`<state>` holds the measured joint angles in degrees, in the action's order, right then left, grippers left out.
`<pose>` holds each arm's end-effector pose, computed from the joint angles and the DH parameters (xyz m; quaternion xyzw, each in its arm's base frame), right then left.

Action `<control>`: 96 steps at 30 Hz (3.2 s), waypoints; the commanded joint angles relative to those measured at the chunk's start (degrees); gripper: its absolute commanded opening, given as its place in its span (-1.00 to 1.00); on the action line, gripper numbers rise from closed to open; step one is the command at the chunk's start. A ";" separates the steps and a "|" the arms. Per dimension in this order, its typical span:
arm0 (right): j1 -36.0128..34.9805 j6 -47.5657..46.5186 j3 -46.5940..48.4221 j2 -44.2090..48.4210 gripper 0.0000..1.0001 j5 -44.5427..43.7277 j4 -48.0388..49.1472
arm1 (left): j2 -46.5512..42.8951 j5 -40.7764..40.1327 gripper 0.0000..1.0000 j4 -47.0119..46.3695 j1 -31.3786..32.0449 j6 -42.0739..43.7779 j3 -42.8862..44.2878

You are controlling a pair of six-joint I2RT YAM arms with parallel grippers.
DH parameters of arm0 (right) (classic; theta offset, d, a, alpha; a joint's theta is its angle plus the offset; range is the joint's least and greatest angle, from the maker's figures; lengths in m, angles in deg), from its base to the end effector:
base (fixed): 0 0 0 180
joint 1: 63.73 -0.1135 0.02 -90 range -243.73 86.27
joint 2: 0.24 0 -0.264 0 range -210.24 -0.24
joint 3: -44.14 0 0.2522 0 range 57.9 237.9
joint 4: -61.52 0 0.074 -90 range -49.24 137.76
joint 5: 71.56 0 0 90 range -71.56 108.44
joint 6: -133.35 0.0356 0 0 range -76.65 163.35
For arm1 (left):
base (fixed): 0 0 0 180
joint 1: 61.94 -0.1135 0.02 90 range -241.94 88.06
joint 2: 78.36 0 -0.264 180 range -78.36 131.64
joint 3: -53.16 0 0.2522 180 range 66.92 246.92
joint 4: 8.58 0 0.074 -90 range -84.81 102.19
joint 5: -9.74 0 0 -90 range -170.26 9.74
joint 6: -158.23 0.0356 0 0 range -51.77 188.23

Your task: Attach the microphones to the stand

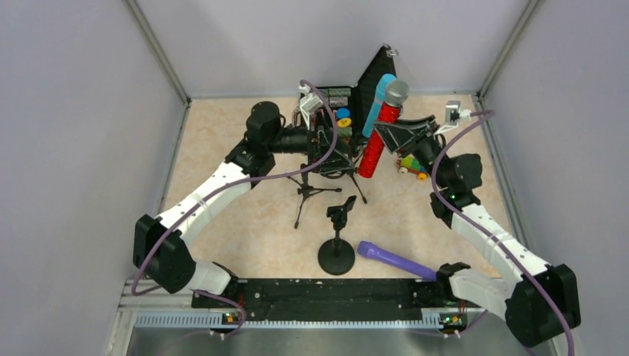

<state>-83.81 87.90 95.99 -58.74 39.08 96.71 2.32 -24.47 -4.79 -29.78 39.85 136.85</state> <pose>0.2087 0.0897 0.3607 -0.0440 0.5239 0.5294 0.6658 0.2579 -0.1969 0.3860 0.3491 0.6180 -0.6005 0.3682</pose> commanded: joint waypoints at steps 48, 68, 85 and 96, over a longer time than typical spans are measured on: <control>0.04 7.43 12.17 -10.76 0.80 28.59 8.89 | -5.72 -0.13 -1.00 19.89 -3.41 15.97 6.31; -5.70 24.09 20.32 -27.29 0.41 29.20 27.97 | -6.78 0.91 -1.00 20.81 -3.46 16.14 3.49; -6.60 19.74 21.94 -26.66 -1.00 31.01 18.76 | -6.42 -0.17 -0.88 24.96 -3.52 18.78 3.24; -6.58 6.25 18.41 -19.58 -1.00 23.50 3.13 | -6.51 -2.84 0.79 19.10 -4.94 14.85 0.91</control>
<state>-89.88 101.45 115.46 -83.79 68.06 105.93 -2.40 -26.24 20.76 -33.56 56.62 139.28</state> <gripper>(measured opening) 0.394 0.864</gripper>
